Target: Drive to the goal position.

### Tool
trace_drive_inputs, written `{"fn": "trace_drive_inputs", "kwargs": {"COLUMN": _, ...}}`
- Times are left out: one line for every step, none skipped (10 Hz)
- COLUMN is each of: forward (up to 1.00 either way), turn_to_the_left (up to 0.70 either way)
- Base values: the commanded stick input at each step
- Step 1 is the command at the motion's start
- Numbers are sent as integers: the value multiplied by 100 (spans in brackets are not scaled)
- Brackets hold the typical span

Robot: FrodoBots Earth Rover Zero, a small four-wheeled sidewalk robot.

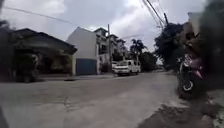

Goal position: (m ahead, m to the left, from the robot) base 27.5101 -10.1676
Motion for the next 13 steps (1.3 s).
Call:
{"fn": "trace_drive_inputs", "kwargs": {"forward": 70, "turn_to_the_left": -34}}
{"fn": "trace_drive_inputs", "kwargs": {"forward": 70, "turn_to_the_left": -34}}
{"fn": "trace_drive_inputs", "kwargs": {"forward": 70, "turn_to_the_left": -34}}
{"fn": "trace_drive_inputs", "kwargs": {"forward": 70, "turn_to_the_left": -34}}
{"fn": "trace_drive_inputs", "kwargs": {"forward": 70, "turn_to_the_left": -34}}
{"fn": "trace_drive_inputs", "kwargs": {"forward": 70, "turn_to_the_left": -34}}
{"fn": "trace_drive_inputs", "kwargs": {"forward": 70, "turn_to_the_left": -34}}
{"fn": "trace_drive_inputs", "kwargs": {"forward": 70, "turn_to_the_left": -34}}
{"fn": "trace_drive_inputs", "kwargs": {"forward": 70, "turn_to_the_left": -34}}
{"fn": "trace_drive_inputs", "kwargs": {"forward": 70, "turn_to_the_left": -34}}
{"fn": "trace_drive_inputs", "kwargs": {"forward": 70, "turn_to_the_left": -34}}
{"fn": "trace_drive_inputs", "kwargs": {"forward": 70, "turn_to_the_left": -34}}
{"fn": "trace_drive_inputs", "kwargs": {"forward": 70, "turn_to_the_left": -34}}
